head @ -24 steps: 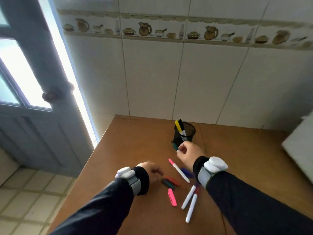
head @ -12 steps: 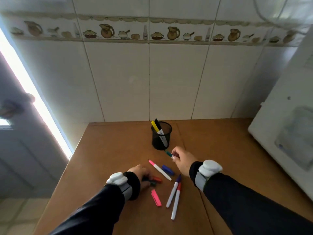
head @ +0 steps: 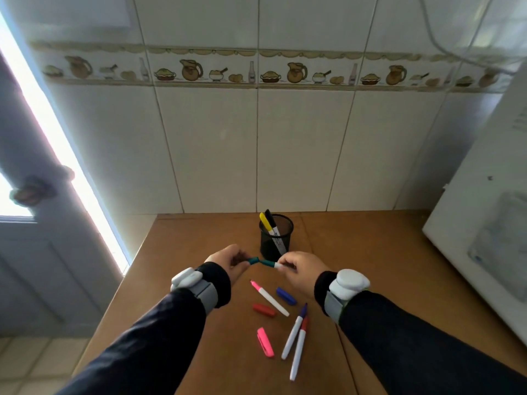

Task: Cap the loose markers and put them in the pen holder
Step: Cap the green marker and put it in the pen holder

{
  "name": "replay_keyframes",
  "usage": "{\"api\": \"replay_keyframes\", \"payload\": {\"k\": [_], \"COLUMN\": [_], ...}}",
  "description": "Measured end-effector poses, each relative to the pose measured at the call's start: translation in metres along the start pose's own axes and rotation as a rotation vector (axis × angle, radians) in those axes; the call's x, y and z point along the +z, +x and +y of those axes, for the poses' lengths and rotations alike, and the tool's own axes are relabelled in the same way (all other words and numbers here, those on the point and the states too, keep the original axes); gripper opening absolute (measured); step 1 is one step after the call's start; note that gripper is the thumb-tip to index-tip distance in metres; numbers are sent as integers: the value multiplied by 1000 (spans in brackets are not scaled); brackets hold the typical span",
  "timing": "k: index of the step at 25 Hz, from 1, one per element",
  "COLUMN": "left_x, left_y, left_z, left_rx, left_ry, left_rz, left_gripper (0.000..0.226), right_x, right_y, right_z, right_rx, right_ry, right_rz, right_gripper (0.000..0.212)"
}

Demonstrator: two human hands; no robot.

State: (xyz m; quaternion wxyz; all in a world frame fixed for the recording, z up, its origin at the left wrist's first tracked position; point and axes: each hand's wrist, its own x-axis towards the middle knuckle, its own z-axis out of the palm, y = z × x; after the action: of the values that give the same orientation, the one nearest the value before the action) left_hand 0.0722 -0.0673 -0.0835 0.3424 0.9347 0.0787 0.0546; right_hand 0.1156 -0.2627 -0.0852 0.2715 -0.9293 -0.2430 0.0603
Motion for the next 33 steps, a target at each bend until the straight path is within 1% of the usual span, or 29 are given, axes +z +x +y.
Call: {"api": "replay_keyframes", "payload": {"k": [2, 4, 8, 12, 14, 15, 17, 18, 19, 20, 21, 22, 23, 24, 25, 26, 28, 30, 31, 33], "left_x": [1, -1, -6, -7, -6, -6, -5, -2, 1, 8, 14, 20, 25, 26, 26, 26, 28, 30, 32, 32], "left_y": [0, -1, -1, -5, -2, 1, 11, 16, 20, 21, 22, 24, 24, 24, 27, 30, 33, 32, 32, 33], "left_z": [2, 9, 22, 22, 16, 11, -5, -17, -27, -39, -46, -50, -51, -48, -46, -47, -53, -57, -60, -62], "left_rx": [7, 23, 107, 75, 71, 41, -96, -166, -219, -255, -249, -213, -188, -181, -192, -211, -255, -255, -254, -244], "left_ry": [27, 106, 248, 253, 192, 85, -144, -139, 5, 192, 345, 438, 480, 497, 504, 502, 502, 487, 481, 497], "left_rz": [-9, -28, -130, -117, -122, -102, -14, 0, -60, -185, -329, -449, -530, -549, -535, -521, -542, -547, -542, -515], "left_gripper": [22, 26, 28, 26, 25, 26, 38, 47, 54, 61, 69, 76, 82, 86, 89, 91, 93, 94, 94, 92], "right_x": [-5, -10, -8, 1, 1, -2, -14, -20, -27, -32, -38, -40, -40, -42, -41, -37, -24, -18, -16, -17], "right_y": [0, 1, 6, 14, 14, 16, 26, 34, 44, 55, 67, 80, 91, 96, 102, 110, 122, 124, 125, 123], "right_z": [0, 1, -7, -18, -20, -21, -25, -26, -27, -27, -26, -26, -25, -27, -28, -28, -26, -23, -20, -14], "right_rx": [-18, -21, -79, -135, -149, -144, -99, -51, 11, 73, 115, 143, 167, 180, 190, 202, 221, 234, 245, 250], "right_ry": [-17, -50, -116, -161, -148, -127, -65, -12, 46, 95, 118, 121, 120, 111, 86, 37, -80, -145, -153, -138], "right_rz": [-5, -31, -68, -117, -128, -114, -27, 39, 107, 161, 210, 241, 265, 290, 288, 258, 137, 52, 37, 85], "right_gripper": [21, 24, 27, 27, 27, 26, 24, 23, 23, 22, 20, 17, 15, 14, 15, 17, 24, 26, 24, 21]}}
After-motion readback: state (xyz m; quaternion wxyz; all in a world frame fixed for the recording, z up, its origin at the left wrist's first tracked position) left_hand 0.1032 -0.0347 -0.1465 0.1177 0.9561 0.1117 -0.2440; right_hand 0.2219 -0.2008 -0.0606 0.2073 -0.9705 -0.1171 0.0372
